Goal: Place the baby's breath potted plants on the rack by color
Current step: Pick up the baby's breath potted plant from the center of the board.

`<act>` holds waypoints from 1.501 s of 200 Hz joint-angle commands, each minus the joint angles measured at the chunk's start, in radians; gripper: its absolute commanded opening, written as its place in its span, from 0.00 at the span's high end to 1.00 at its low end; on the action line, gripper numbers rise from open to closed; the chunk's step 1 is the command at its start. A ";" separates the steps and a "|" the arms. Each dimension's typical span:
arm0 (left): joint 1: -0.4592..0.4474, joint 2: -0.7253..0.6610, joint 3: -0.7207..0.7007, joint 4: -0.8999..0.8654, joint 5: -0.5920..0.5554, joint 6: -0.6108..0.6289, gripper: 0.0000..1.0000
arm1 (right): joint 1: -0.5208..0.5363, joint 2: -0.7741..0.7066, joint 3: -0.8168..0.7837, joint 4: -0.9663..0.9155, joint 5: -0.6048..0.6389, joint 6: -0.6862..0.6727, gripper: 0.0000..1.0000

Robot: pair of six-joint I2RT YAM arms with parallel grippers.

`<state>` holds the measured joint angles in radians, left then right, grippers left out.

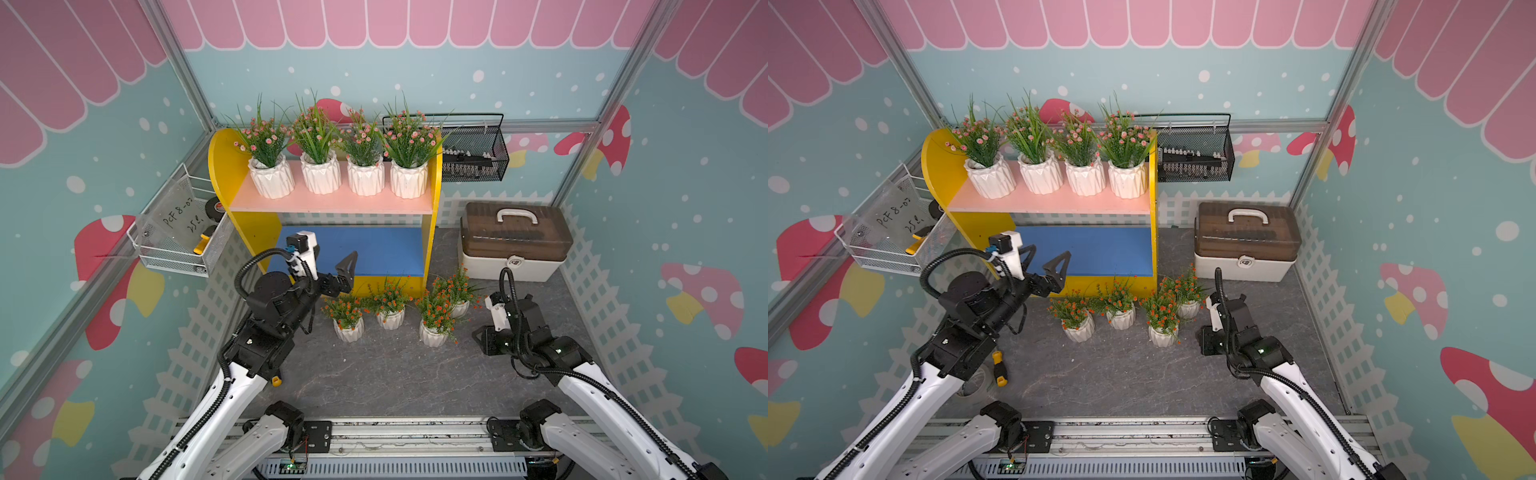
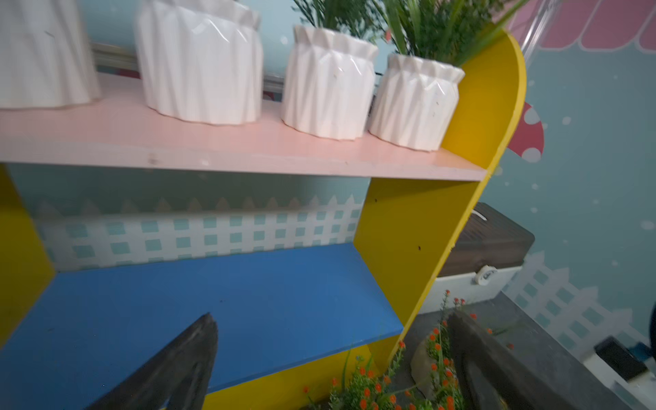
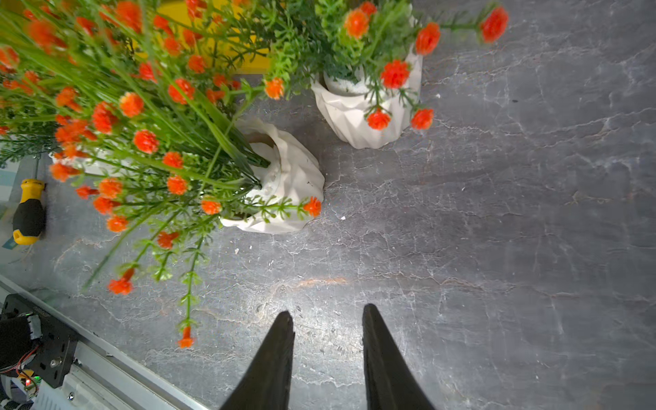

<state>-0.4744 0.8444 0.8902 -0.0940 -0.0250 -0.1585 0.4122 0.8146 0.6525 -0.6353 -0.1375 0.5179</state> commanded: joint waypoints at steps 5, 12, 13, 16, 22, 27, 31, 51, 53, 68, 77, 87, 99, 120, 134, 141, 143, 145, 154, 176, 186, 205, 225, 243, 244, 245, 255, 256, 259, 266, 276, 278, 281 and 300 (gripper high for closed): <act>-0.139 0.020 -0.049 0.035 -0.086 0.012 0.01 | -0.004 0.027 -0.054 0.097 -0.005 0.045 0.68; -0.170 0.033 -0.059 0.037 -0.099 0.012 0.01 | -0.004 0.038 -0.067 0.117 -0.006 0.053 0.68; -0.175 0.035 -0.060 0.038 -0.102 0.010 0.01 | -0.004 0.039 -0.067 0.119 -0.006 0.055 0.68; -0.187 0.040 -0.064 0.039 -0.107 0.008 0.01 | -0.004 0.043 -0.072 0.128 -0.005 0.059 0.68; -0.209 0.052 -0.070 0.039 -0.113 0.005 0.01 | -0.004 0.053 -0.081 0.144 -0.003 0.065 0.68; -0.227 0.062 -0.075 0.037 -0.114 0.005 0.02 | -0.004 0.060 -0.084 0.157 -0.002 0.069 0.68; -0.241 0.069 -0.078 0.035 -0.121 0.004 0.02 | -0.004 0.066 -0.087 0.166 -0.001 0.071 0.69; -0.310 0.093 -0.098 0.033 -0.169 0.005 0.02 | -0.003 0.094 -0.097 0.201 0.010 0.084 0.69; -0.315 0.094 -0.101 0.033 -0.172 0.006 0.02 | -0.003 0.095 -0.099 0.205 0.010 0.085 0.69; -0.349 0.100 -0.122 0.044 -0.193 0.002 0.02 | -0.003 0.110 -0.114 0.255 -0.003 0.102 0.69; -0.360 0.102 -0.133 0.049 -0.186 -0.001 0.02 | -0.003 0.120 -0.120 0.281 -0.011 0.112 0.69; -0.369 0.105 -0.142 0.051 -0.180 -0.003 0.02 | -0.001 0.133 -0.123 0.306 -0.013 0.124 0.69; -0.374 0.108 -0.148 0.044 -0.181 0.002 0.02 | -0.001 0.149 -0.125 0.334 -0.017 0.135 0.70; -0.377 0.099 -0.157 0.033 -0.191 0.008 0.02 | 0.003 0.177 -0.123 0.373 -0.027 0.148 0.70; -0.377 0.085 -0.163 0.033 -0.196 0.011 0.02 | 0.008 0.191 -0.117 0.384 -0.026 0.150 0.71; -0.377 0.077 -0.167 0.034 -0.198 0.013 0.02 | 0.010 0.195 -0.116 0.396 -0.027 0.154 0.72; -0.377 0.074 -0.169 0.036 -0.198 0.013 0.02 | 0.011 0.195 -0.115 0.399 -0.028 0.155 0.72; -0.377 0.072 -0.170 0.036 -0.199 0.012 0.02 | 0.011 0.196 -0.115 0.401 -0.028 0.155 0.72; -0.377 0.063 -0.177 0.039 -0.203 0.013 0.02 | 0.016 0.203 -0.111 0.410 -0.030 0.158 0.72; -0.377 0.051 -0.188 0.036 -0.213 0.013 0.02 | 0.031 0.231 -0.096 0.426 -0.029 0.160 0.73; -0.377 0.047 -0.192 0.034 -0.218 0.013 0.02 | 0.044 0.246 -0.090 0.435 -0.025 0.163 0.73; -0.377 0.041 -0.198 0.028 -0.221 0.014 0.02 | 0.067 0.278 -0.071 0.452 -0.008 0.166 0.74; -0.377 0.038 -0.200 0.023 -0.230 0.014 0.02 | 0.089 0.311 -0.053 0.467 0.012 0.171 0.74; -0.377 0.038 -0.201 0.022 -0.236 0.018 0.02 | 0.107 0.342 -0.031 0.476 0.022 0.171 0.75; -0.377 0.038 -0.200 0.021 -0.237 0.018 0.02 | 0.108 0.343 -0.031 0.476 0.023 0.171 0.75; -0.377 0.038 -0.201 0.021 -0.237 0.019 0.02 | 0.110 0.345 -0.029 0.476 0.025 0.171 0.75; -0.377 0.039 -0.201 0.021 -0.237 0.021 0.02 | 0.117 0.361 -0.018 0.476 0.037 0.168 0.75; -0.377 0.039 -0.201 0.021 -0.237 0.022 0.02 | 0.118 0.362 -0.017 0.476 0.038 0.168 0.75; -0.377 0.040 -0.202 0.021 -0.238 0.021 0.02 | 0.121 0.367 -0.014 0.476 0.040 0.168 0.75; -0.376 0.040 -0.203 0.019 -0.238 0.020 0.02 | 0.124 0.375 -0.010 0.477 0.043 0.168 0.75; -0.377 0.041 -0.204 0.017 -0.242 0.023 0.02 | 0.128 0.389 -0.002 0.479 0.052 0.168 0.76; -0.377 0.040 -0.204 0.016 -0.242 0.023 0.02 | 0.129 0.392 0.000 0.479 0.053 0.168 0.76; -0.377 0.040 -0.205 0.016 -0.242 0.024 0.02 | 0.130 0.396 0.001 0.479 0.054 0.168 0.76; -0.377 0.036 -0.209 0.012 -0.247 0.025 0.02 | 0.137 0.421 0.012 0.480 0.066 0.169 0.77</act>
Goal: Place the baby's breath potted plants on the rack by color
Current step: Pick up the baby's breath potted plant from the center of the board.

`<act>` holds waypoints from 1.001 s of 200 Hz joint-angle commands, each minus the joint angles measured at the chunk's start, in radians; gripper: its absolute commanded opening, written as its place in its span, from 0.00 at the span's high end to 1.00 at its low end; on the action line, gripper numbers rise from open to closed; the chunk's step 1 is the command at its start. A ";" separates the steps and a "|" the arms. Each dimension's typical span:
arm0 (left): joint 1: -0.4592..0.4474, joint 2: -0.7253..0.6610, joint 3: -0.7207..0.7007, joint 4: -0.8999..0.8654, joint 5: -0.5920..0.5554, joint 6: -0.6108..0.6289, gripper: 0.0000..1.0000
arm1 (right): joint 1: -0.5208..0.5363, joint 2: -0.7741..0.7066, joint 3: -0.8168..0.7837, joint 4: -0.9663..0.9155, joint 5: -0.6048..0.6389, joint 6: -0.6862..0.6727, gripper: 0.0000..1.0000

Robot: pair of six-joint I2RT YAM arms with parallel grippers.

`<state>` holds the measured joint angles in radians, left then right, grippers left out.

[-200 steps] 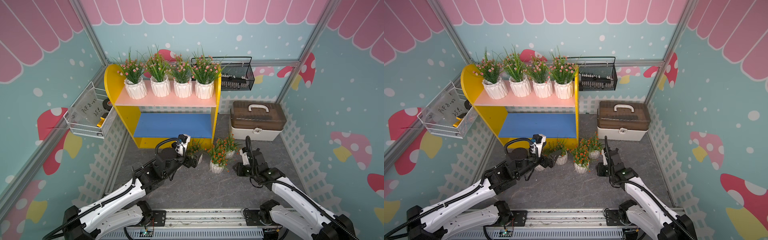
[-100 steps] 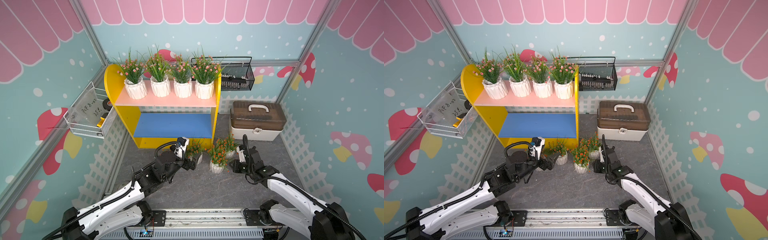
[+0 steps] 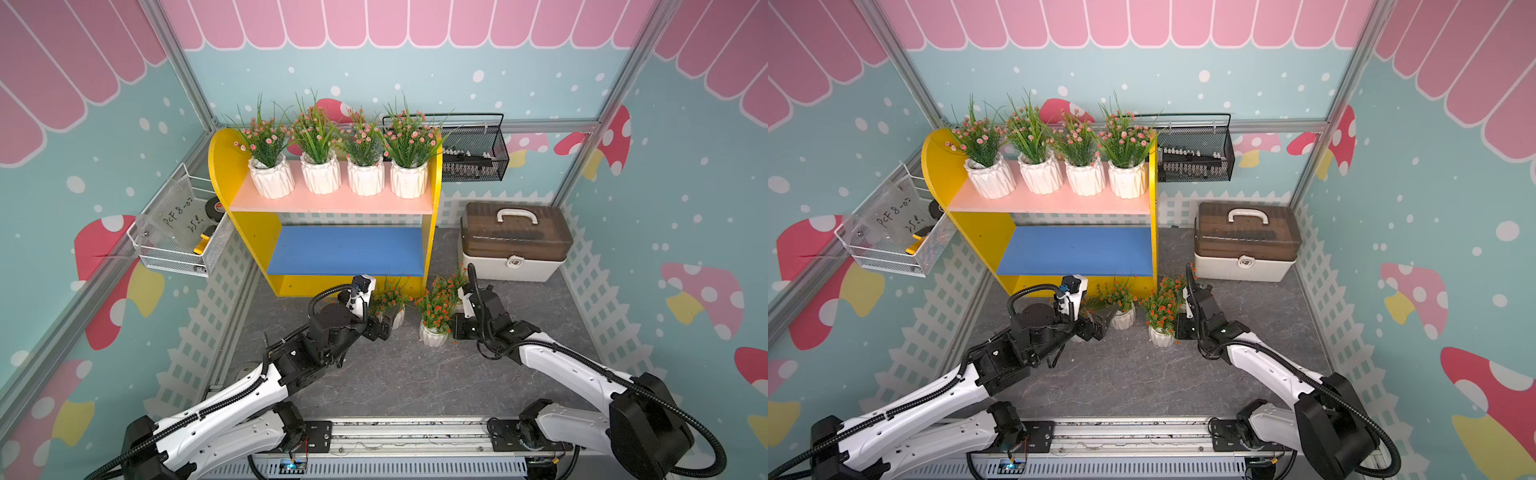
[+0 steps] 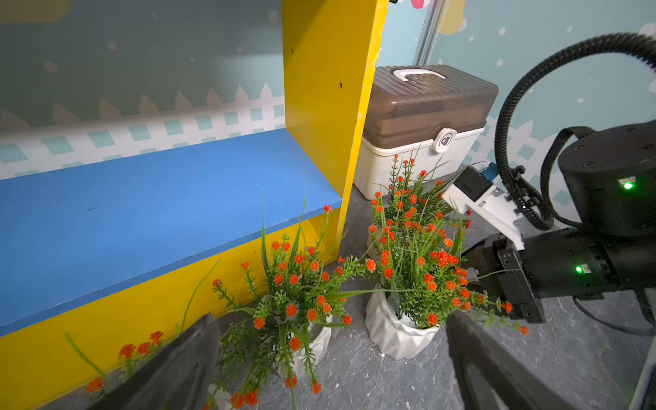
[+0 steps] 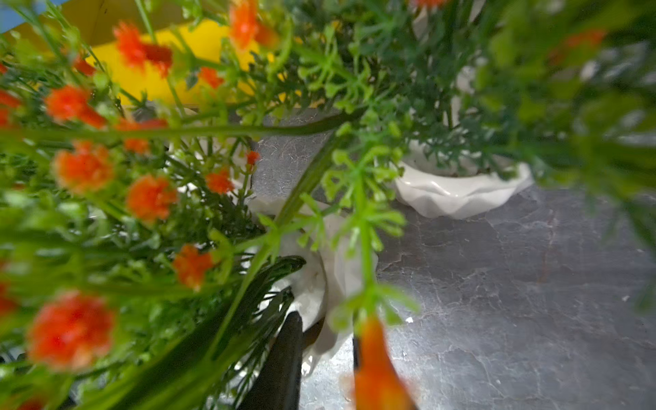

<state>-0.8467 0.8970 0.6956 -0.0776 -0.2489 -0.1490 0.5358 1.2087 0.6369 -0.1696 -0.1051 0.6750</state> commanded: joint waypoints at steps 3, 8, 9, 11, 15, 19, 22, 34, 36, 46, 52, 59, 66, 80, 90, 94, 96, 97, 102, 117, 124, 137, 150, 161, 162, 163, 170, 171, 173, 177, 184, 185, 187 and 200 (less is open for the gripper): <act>-0.005 -0.017 -0.015 -0.003 -0.024 0.015 0.02 | 0.013 0.030 0.029 0.013 0.036 0.012 0.78; -0.005 -0.019 -0.016 -0.004 -0.024 0.016 0.02 | 0.015 0.035 0.031 0.012 0.041 0.014 0.78; -0.005 -0.019 -0.017 -0.004 -0.024 0.017 0.02 | 0.016 0.037 0.032 0.013 0.042 0.014 0.79; -0.005 -0.019 -0.016 -0.004 -0.024 0.016 0.02 | 0.016 0.038 0.033 0.013 0.045 0.015 0.79; -0.005 -0.020 -0.016 -0.004 -0.024 0.017 0.02 | 0.016 0.043 0.035 0.012 0.050 0.015 0.79; -0.005 -0.021 -0.018 -0.004 -0.025 0.016 0.02 | 0.017 0.047 0.036 0.012 0.054 0.017 0.80; -0.005 -0.023 -0.018 -0.003 -0.025 0.017 0.02 | 0.019 0.050 0.037 0.011 0.056 0.017 0.80; -0.005 -0.026 -0.020 -0.004 -0.028 0.019 0.02 | 0.021 0.063 0.041 0.011 0.064 0.018 0.81; -0.005 -0.026 -0.021 -0.004 -0.029 0.019 0.02 | 0.021 0.065 0.042 0.010 0.065 0.018 0.81; -0.005 -0.029 -0.022 -0.004 -0.030 0.022 0.02 | 0.023 0.078 0.047 0.010 0.065 0.017 0.82; -0.005 -0.031 -0.022 -0.004 -0.031 0.022 0.02 | 0.024 0.086 0.052 0.009 0.067 0.017 0.82; -0.003 -0.030 -0.024 -0.004 -0.031 0.023 0.02 | 0.026 0.094 0.055 0.009 0.070 0.017 0.82; -0.005 -0.031 -0.024 -0.004 -0.032 0.022 0.02 | 0.028 0.102 0.059 0.008 0.072 0.017 0.82; -0.004 -0.030 -0.026 -0.002 -0.030 0.023 0.02 | 0.033 0.116 0.067 0.006 0.072 0.015 0.83; -0.005 -0.029 -0.028 -0.001 -0.025 0.024 0.02 | 0.034 0.126 0.074 0.000 0.072 0.012 0.82; -0.005 -0.029 -0.028 0.000 -0.022 0.025 0.02 | 0.034 0.131 0.078 -0.002 0.071 0.010 0.83; -0.005 -0.028 -0.029 0.000 -0.020 0.026 0.02 | 0.034 0.132 0.079 -0.003 0.071 0.009 0.83; -0.005 -0.028 -0.030 -0.001 -0.019 0.026 0.02 | 0.035 0.134 0.080 -0.004 0.071 0.009 0.83; -0.005 -0.027 -0.031 0.001 -0.013 0.027 0.02 | 0.035 0.138 0.084 -0.007 0.072 0.007 0.83; -0.004 -0.029 -0.039 0.007 0.008 0.031 0.02 | 0.035 0.150 0.090 -0.013 0.068 0.001 0.83; -0.004 -0.030 -0.046 0.013 0.019 0.032 0.01 | 0.036 0.156 0.094 -0.016 0.065 -0.002 0.84; -0.005 -0.033 -0.058 0.026 0.041 0.035 0.01 | 0.035 0.168 0.102 -0.025 0.057 -0.011 0.87; -0.005 -0.036 -0.070 0.037 0.060 0.038 0.01 | 0.036 0.169 0.104 -0.027 0.046 -0.021 0.92; -0.004 -0.039 -0.080 0.045 0.081 0.041 0.01 | 0.035 0.167 0.106 -0.032 0.038 -0.030 0.96; -0.004 -0.039 -0.081 0.045 0.083 0.041 0.01 | 0.035 0.167 0.106 -0.033 0.038 -0.031 0.97; -0.004 -0.039 -0.082 0.046 0.084 0.041 0.01 | 0.035 0.166 0.107 -0.035 0.038 -0.033 0.97; -0.004 -0.041 -0.087 0.052 0.096 0.044 0.01 | 0.036 0.160 0.107 -0.042 0.035 -0.038 0.99; -0.005 -0.042 -0.088 0.053 0.098 0.044 0.01 | 0.035 0.159 0.107 -0.043 0.034 -0.040 0.99; -0.005 -0.042 -0.090 0.056 0.101 0.045 0.01 | 0.035 0.156 0.108 -0.044 0.033 -0.042 1.00; -0.005 -0.043 -0.094 0.060 0.107 0.046 0.01 | 0.035 0.151 0.108 -0.048 0.030 -0.045 1.00; -0.005 -0.044 -0.100 0.065 0.116 0.048 0.01 | 0.036 0.140 0.107 -0.053 0.023 -0.050 1.00; -0.005 -0.044 -0.101 0.065 0.117 0.049 0.01 | 0.035 0.137 0.106 -0.055 0.023 -0.050 1.00; -0.005 -0.044 -0.102 0.066 0.121 0.050 0.01 | 0.036 0.133 0.107 -0.056 0.022 -0.053 1.00; -0.005 -0.046 -0.111 0.077 0.138 0.051 0.01 | 0.035 0.107 0.108 -0.071 0.001 -0.062 1.00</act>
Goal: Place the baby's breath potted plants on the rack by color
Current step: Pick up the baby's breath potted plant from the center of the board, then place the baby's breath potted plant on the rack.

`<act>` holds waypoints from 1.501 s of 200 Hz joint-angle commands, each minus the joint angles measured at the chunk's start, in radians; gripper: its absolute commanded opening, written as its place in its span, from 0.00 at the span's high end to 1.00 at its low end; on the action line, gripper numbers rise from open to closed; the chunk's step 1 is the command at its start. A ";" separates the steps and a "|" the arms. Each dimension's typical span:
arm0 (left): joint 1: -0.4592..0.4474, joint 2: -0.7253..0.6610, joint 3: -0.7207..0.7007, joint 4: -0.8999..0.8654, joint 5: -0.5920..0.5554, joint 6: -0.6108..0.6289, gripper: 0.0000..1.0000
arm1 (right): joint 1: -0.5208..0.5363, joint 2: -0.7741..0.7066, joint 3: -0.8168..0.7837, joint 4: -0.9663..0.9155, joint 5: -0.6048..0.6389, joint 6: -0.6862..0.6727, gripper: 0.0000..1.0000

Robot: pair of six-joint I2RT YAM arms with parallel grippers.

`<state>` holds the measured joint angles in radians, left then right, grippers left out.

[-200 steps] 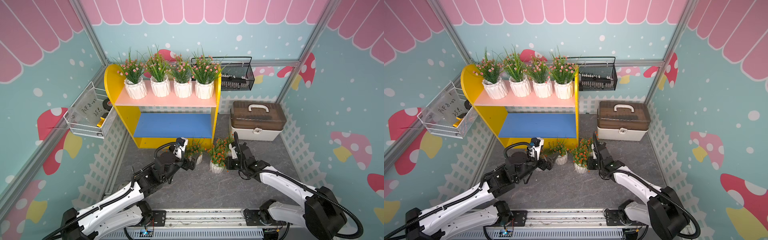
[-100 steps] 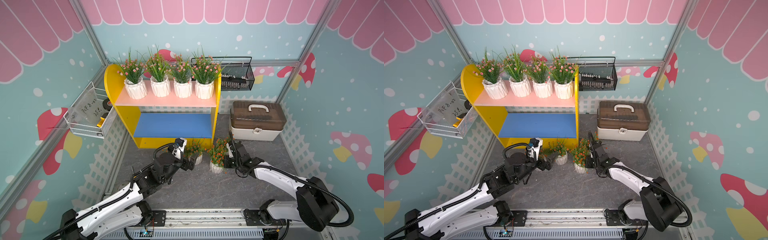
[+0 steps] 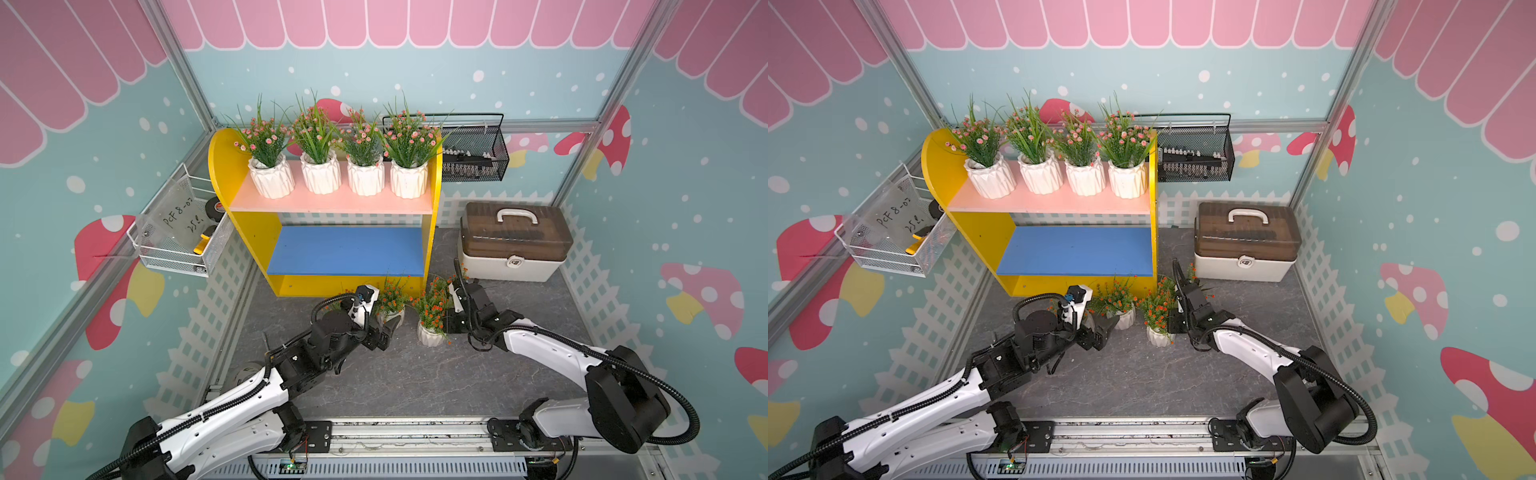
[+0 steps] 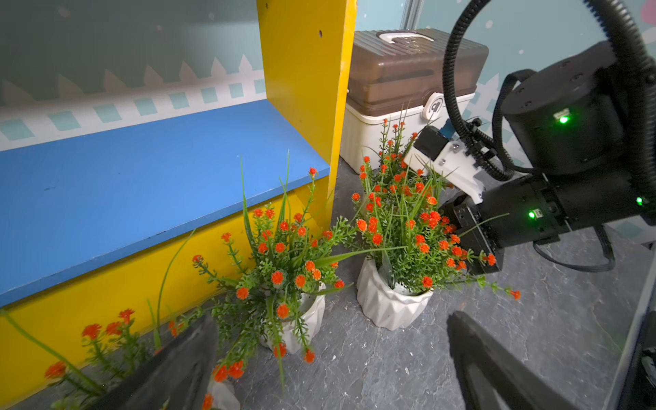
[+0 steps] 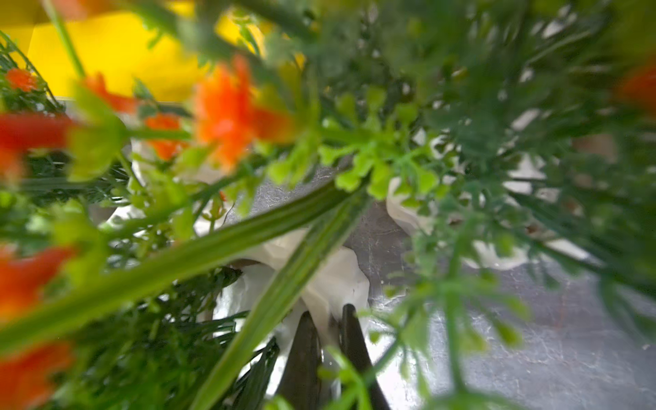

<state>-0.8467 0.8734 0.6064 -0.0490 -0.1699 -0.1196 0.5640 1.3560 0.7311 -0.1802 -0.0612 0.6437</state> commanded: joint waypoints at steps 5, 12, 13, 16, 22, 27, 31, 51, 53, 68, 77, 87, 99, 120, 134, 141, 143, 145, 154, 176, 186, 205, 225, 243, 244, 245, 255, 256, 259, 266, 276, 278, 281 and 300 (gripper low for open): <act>-0.005 -0.021 -0.026 0.051 0.064 0.023 0.01 | 0.007 -0.053 0.015 -0.069 -0.052 -0.036 1.00; -0.005 -0.021 -0.031 0.057 0.071 0.022 0.01 | 0.007 -0.068 0.017 -0.080 -0.063 -0.040 1.00; -0.004 -0.021 -0.032 0.059 0.071 0.022 0.01 | 0.007 -0.071 0.018 -0.082 -0.064 -0.041 1.00; -0.005 -0.020 -0.034 0.062 0.074 0.022 0.01 | 0.007 -0.078 0.019 -0.088 -0.069 -0.044 1.00; -0.004 -0.018 -0.039 0.067 0.077 0.020 0.01 | 0.007 -0.093 0.020 -0.098 -0.081 -0.047 1.00; -0.005 -0.017 -0.044 0.073 0.080 0.020 0.01 | 0.007 -0.106 0.022 -0.105 -0.090 -0.049 1.00; -0.005 -0.015 -0.047 0.077 0.080 0.019 0.01 | 0.007 -0.116 0.022 -0.112 -0.099 -0.051 1.00; -0.006 -0.003 -0.065 0.097 0.088 0.010 0.01 | 0.007 -0.164 0.021 -0.141 -0.138 -0.055 1.00; -0.006 -0.002 -0.066 0.099 0.089 0.010 0.01 | 0.007 -0.169 0.021 -0.144 -0.141 -0.055 1.00; -0.006 0.009 -0.079 0.113 0.097 0.008 0.01 | 0.007 -0.206 0.020 -0.162 -0.156 -0.056 1.00; -0.006 0.013 -0.087 0.124 0.102 0.008 0.01 | 0.008 -0.228 0.023 -0.178 -0.158 -0.059 1.00; -0.008 0.017 -0.097 0.137 0.110 0.008 0.01 | 0.007 -0.247 0.027 -0.194 -0.157 -0.062 1.00; -0.009 0.019 -0.111 0.154 0.118 0.010 0.01 | 0.007 -0.265 0.034 -0.213 -0.157 -0.067 1.00; -0.012 0.025 -0.120 0.173 0.141 0.017 0.01 | 0.007 -0.279 0.054 -0.235 -0.172 -0.076 1.00; -0.016 0.033 -0.121 0.181 0.156 0.024 0.01 | 0.007 -0.282 0.065 -0.239 -0.188 -0.079 1.00; -0.020 0.037 -0.123 0.186 0.163 0.029 0.01 | 0.007 -0.282 0.071 -0.240 -0.198 -0.080 1.00; -0.020 0.038 -0.123 0.189 0.165 0.031 0.01 | 0.007 -0.282 0.072 -0.241 -0.200 -0.081 1.00; -0.021 0.040 -0.124 0.192 0.166 0.034 0.01 | 0.007 -0.282 0.074 -0.242 -0.202 -0.081 1.00; -0.027 0.046 -0.130 0.208 0.167 0.040 0.01 | 0.007 -0.280 0.082 -0.245 -0.212 -0.085 1.00; -0.034 0.069 -0.152 0.268 0.185 0.055 0.01 | 0.007 -0.269 0.098 -0.254 -0.229 -0.096 1.00; -0.036 0.082 -0.160 0.294 0.197 0.062 0.01 | 0.007 -0.265 0.104 -0.257 -0.236 -0.101 1.00; -0.043 0.112 -0.174 0.338 0.214 0.076 0.01 | 0.007 -0.260 0.116 -0.259 -0.254 -0.109 1.00; -0.051 0.150 -0.167 0.359 0.233 0.083 0.01 | 0.008 -0.255 0.127 -0.263 -0.275 -0.119 1.00; -0.069 0.185 -0.156 0.374 0.238 0.090 0.01 | 0.017 -0.254 0.130 -0.264 -0.285 -0.125 1.00; -0.070 0.187 -0.155 0.374 0.238 0.091 0.01 | 0.018 -0.254 0.130 -0.263 -0.285 -0.125 1.00; -0.071 0.189 -0.154 0.375 0.236 0.092 0.01 | 0.018 -0.254 0.130 -0.263 -0.285 -0.125 1.00; -0.086 0.208 -0.144 0.380 0.231 0.098 0.01 | 0.023 -0.253 0.129 -0.263 -0.287 -0.127 1.00; -0.087 0.211 -0.143 0.380 0.231 0.099 0.01 | 0.023 -0.253 0.129 -0.263 -0.287 -0.127 1.00; -0.092 0.217 -0.141 0.382 0.228 0.102 0.01 | 0.026 -0.253 0.130 -0.262 -0.287 -0.127 1.00; -0.102 0.233 -0.131 0.381 0.227 0.109 0.01 | 0.029 -0.253 0.131 -0.263 -0.287 -0.128 1.00; -0.118 0.257 -0.116 0.375 0.221 0.119 0.01 | 0.032 -0.253 0.131 -0.265 -0.287 -0.128 1.00; -0.122 0.261 -0.114 0.375 0.218 0.121 0.01 | 0.033 -0.252 0.131 -0.265 -0.287 -0.128 1.00; -0.128 0.269 -0.110 0.375 0.214 0.124 0.01 | 0.035 -0.252 0.132 -0.265 -0.287 -0.128 1.00; -0.155 0.308 -0.090 0.384 0.189 0.135 0.01 | 0.040 -0.254 0.133 -0.268 -0.287 -0.131 1.00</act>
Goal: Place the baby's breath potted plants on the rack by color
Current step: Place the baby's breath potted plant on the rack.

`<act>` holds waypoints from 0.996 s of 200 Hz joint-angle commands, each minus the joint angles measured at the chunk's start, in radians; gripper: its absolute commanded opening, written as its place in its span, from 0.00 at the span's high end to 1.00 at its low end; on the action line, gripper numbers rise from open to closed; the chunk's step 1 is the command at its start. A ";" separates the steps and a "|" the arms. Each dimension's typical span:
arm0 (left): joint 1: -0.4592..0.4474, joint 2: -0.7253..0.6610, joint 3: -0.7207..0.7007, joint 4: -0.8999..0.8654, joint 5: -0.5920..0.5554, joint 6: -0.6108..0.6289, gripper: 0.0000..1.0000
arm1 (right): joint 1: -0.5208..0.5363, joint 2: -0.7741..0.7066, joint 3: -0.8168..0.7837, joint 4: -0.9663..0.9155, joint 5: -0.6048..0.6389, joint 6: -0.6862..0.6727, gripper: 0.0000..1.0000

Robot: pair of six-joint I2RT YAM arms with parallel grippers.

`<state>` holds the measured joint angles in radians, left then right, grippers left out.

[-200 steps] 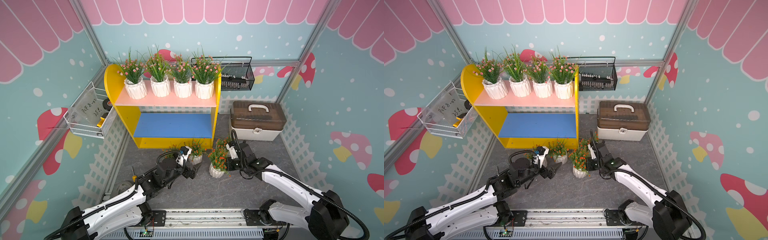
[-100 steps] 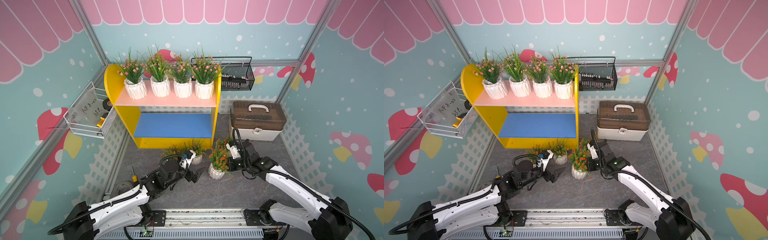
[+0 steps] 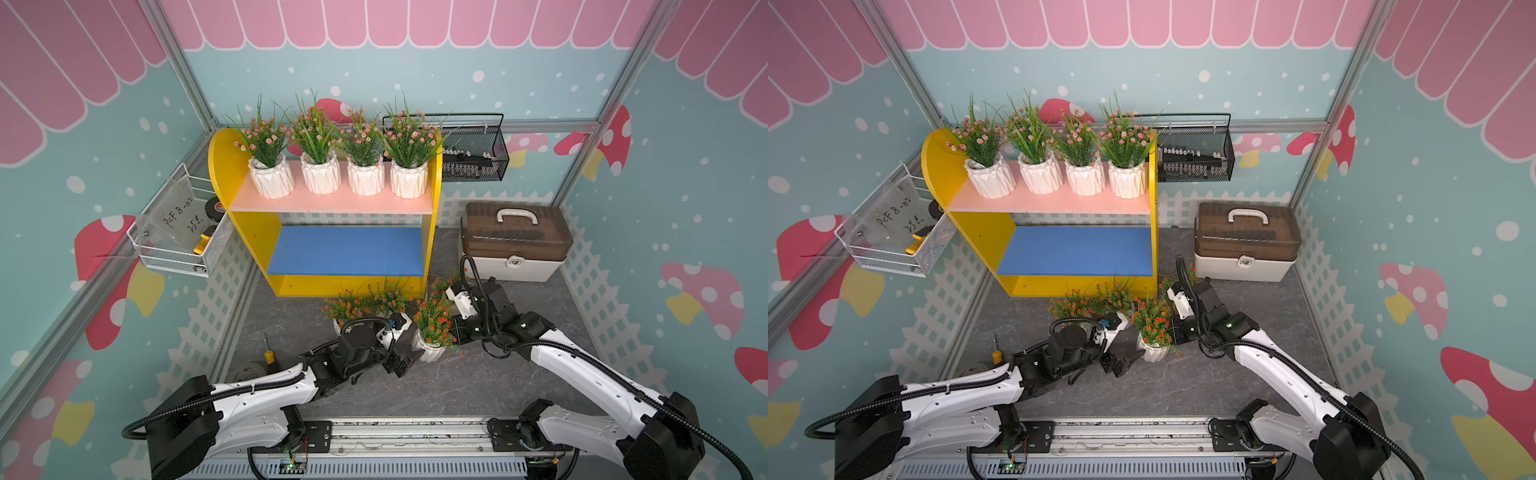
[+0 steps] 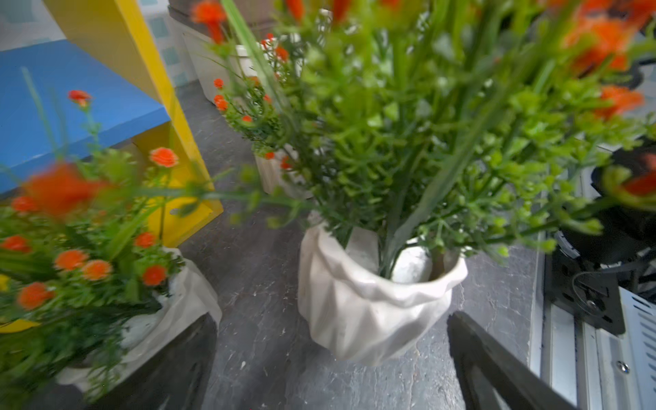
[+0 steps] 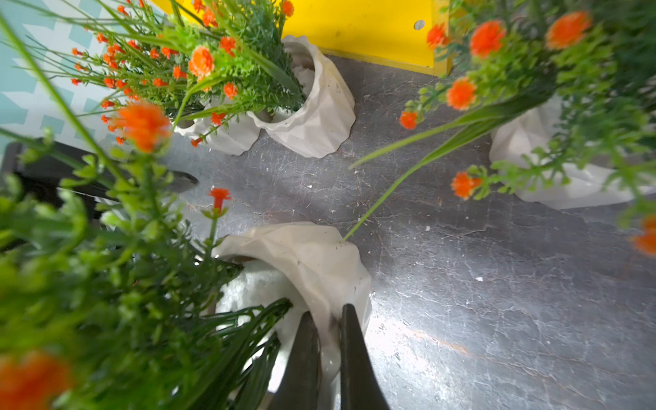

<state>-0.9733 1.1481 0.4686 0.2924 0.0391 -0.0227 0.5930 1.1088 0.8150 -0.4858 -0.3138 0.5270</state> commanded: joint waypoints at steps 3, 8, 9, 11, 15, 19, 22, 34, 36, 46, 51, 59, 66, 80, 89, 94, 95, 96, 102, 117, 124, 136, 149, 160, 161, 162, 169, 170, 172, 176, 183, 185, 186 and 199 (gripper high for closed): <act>-0.030 0.039 0.050 0.045 -0.019 0.038 0.01 | 0.012 -0.006 0.049 0.037 -0.034 -0.015 1.00; -0.034 0.049 0.055 0.046 -0.018 0.039 0.01 | 0.012 -0.007 0.049 0.037 -0.035 -0.014 1.00; -0.034 0.051 0.056 0.048 -0.019 0.039 0.01 | 0.012 -0.008 0.049 0.037 -0.034 -0.014 1.00; -0.033 0.053 0.059 0.050 -0.017 0.037 0.01 | 0.013 -0.007 0.049 0.036 -0.034 -0.015 1.00; -0.036 0.060 0.061 0.054 -0.017 0.037 0.01 | 0.014 -0.008 0.049 0.035 -0.034 -0.016 1.00; -0.038 0.066 0.065 0.057 -0.017 0.035 0.01 | 0.014 -0.009 0.048 0.035 -0.035 -0.016 1.00; -0.039 0.071 0.067 0.062 -0.016 0.035 0.01 | 0.014 -0.009 0.048 0.036 -0.036 -0.016 1.00; -0.045 0.088 0.071 0.079 -0.019 0.032 0.01 | 0.017 -0.011 0.047 0.036 -0.039 -0.016 1.00; -0.046 0.091 0.073 0.083 -0.019 0.031 0.01 | 0.017 -0.010 0.047 0.036 -0.040 -0.016 1.00; -0.047 0.106 0.079 0.094 -0.021 0.028 0.01 | 0.022 -0.010 0.045 0.039 -0.042 -0.016 1.00; -0.049 0.113 0.085 0.098 -0.021 0.027 0.01 | 0.024 -0.010 0.043 0.039 -0.042 -0.015 1.00; -0.048 0.125 0.093 0.100 -0.021 0.026 0.01 | 0.026 -0.012 0.039 0.042 -0.042 -0.013 1.00; -0.050 0.137 0.102 0.097 -0.021 0.026 0.01 | 0.028 -0.013 0.037 0.045 -0.042 -0.012 1.00; -0.050 0.161 0.118 0.091 -0.023 0.025 0.01 | 0.033 -0.019 0.032 0.053 -0.042 -0.009 1.00; -0.051 0.173 0.126 0.090 -0.021 0.024 0.01 | 0.035 -0.023 0.031 0.053 -0.041 -0.008 1.00; -0.051 0.177 0.130 0.091 -0.019 0.024 0.01 | 0.036 -0.024 0.031 0.053 -0.041 -0.009 1.00; -0.051 0.179 0.131 0.090 -0.019 0.023 0.01 | 0.036 -0.025 0.030 0.053 -0.041 -0.009 1.00; -0.051 0.180 0.132 0.091 -0.018 0.023 0.01 | 0.036 -0.025 0.030 0.053 -0.041 -0.009 1.00; -0.051 0.187 0.136 0.090 -0.018 0.023 0.01 | 0.038 -0.027 0.030 0.052 -0.042 -0.011 1.00; -0.052 0.200 0.145 0.095 -0.015 0.020 0.01 | 0.039 -0.030 0.029 0.050 -0.040 -0.013 1.00; -0.052 0.207 0.151 0.094 -0.013 0.017 0.01 | 0.041 -0.030 0.028 0.050 -0.041 -0.013 1.00; -0.053 0.218 0.158 0.092 -0.015 0.015 0.01 | 0.043 -0.030 0.028 0.050 -0.042 -0.016 1.00; -0.052 0.229 0.166 0.093 -0.014 0.013 0.01 | 0.043 -0.030 0.027 0.050 -0.042 -0.016 1.00; -0.053 0.238 0.171 0.092 -0.015 0.012 0.02 | 0.045 -0.030 0.026 0.050 -0.045 -0.018 1.00; -0.052 0.238 0.172 0.092 -0.015 0.012 0.02 | 0.044 -0.030 0.026 0.050 -0.044 -0.018 1.00; -0.053 0.239 0.171 0.093 -0.015 0.012 0.02 | 0.044 -0.030 0.026 0.050 -0.045 -0.018 1.00; -0.051 0.244 0.174 0.093 -0.017 0.010 0.02 | 0.044 -0.030 0.025 0.051 -0.042 -0.018 1.00; -0.051 0.245 0.175 0.093 -0.017 0.010 0.02 | 0.044 -0.030 0.025 0.051 -0.042 -0.018 1.00; -0.052 0.246 0.176 0.093 -0.017 0.010 0.02 | 0.044 -0.030 0.024 0.050 -0.042 -0.018 1.00; -0.052 0.249 0.176 0.092 -0.016 0.009 0.02 | 0.044 -0.032 0.025 0.050 -0.044 -0.018 1.00; -0.052 0.254 0.179 0.093 -0.017 0.007 0.02 | 0.044 -0.032 0.024 0.050 -0.044 -0.019 1.00; -0.051 0.255 0.179 0.093 -0.017 0.007 0.02 | 0.045 -0.032 0.024 0.050 -0.045 -0.019 1.00; -0.051 0.255 0.179 0.093 -0.017 0.007 0.03 | 0.045 -0.033 0.024 0.050 -0.045 -0.019 1.00; -0.052 0.263 0.183 0.096 -0.016 0.006 0.03 | 0.045 -0.032 0.022 0.050 -0.045 -0.019 1.00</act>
<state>-1.0237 1.3903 0.6189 0.3672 0.0349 -0.0147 0.6239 1.1072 0.8150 -0.4900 -0.3145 0.5217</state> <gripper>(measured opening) 0.974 0.076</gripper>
